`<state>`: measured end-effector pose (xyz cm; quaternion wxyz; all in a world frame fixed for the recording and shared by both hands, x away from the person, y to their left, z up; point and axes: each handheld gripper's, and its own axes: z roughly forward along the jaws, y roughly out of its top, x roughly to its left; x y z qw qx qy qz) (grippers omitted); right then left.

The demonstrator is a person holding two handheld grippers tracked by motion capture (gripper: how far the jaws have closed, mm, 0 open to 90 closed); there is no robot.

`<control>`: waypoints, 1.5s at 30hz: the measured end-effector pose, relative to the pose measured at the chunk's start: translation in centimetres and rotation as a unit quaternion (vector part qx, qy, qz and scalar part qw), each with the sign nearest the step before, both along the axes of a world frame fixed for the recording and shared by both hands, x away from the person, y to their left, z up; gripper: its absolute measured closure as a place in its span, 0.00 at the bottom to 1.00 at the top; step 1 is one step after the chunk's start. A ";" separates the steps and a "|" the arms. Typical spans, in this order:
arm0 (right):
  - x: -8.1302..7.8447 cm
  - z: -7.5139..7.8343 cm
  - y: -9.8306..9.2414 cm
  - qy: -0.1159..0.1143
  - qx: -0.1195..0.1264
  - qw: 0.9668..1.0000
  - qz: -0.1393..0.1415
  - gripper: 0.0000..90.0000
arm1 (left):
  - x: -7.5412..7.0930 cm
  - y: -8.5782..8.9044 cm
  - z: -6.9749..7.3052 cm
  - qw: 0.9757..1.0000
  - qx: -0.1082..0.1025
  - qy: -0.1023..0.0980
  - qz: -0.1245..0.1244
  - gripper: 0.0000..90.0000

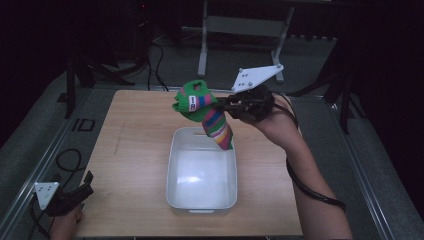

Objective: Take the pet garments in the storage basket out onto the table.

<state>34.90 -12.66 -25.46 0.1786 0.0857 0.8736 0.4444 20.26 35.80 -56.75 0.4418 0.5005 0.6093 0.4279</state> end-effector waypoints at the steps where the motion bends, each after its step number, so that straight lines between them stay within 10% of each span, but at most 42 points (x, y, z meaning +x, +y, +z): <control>1: 0.0 0.1 -0.3 0.003 0.000 1.000 -0.002 0.94 | 0.0 0.0 0.0 1.000 0.000 0.000 0.000 0.01; 29: 1.5 -1.8 -14.0 0.013 0.015 0.988 -0.151 0.94 | 0.0 -0.1 0.0 1.000 0.004 0.000 0.003 0.01; 35: 2.1 -4.2 -15.4 0.034 0.024 0.985 -0.166 0.94 | 0.0 -0.1 0.0 1.000 0.004 0.000 0.003 0.01; 45: 4.5 -12.8 -17.0 0.110 0.029 0.975 -0.191 0.94 | 0.0 -0.1 0.0 1.000 0.001 0.000 0.004 0.01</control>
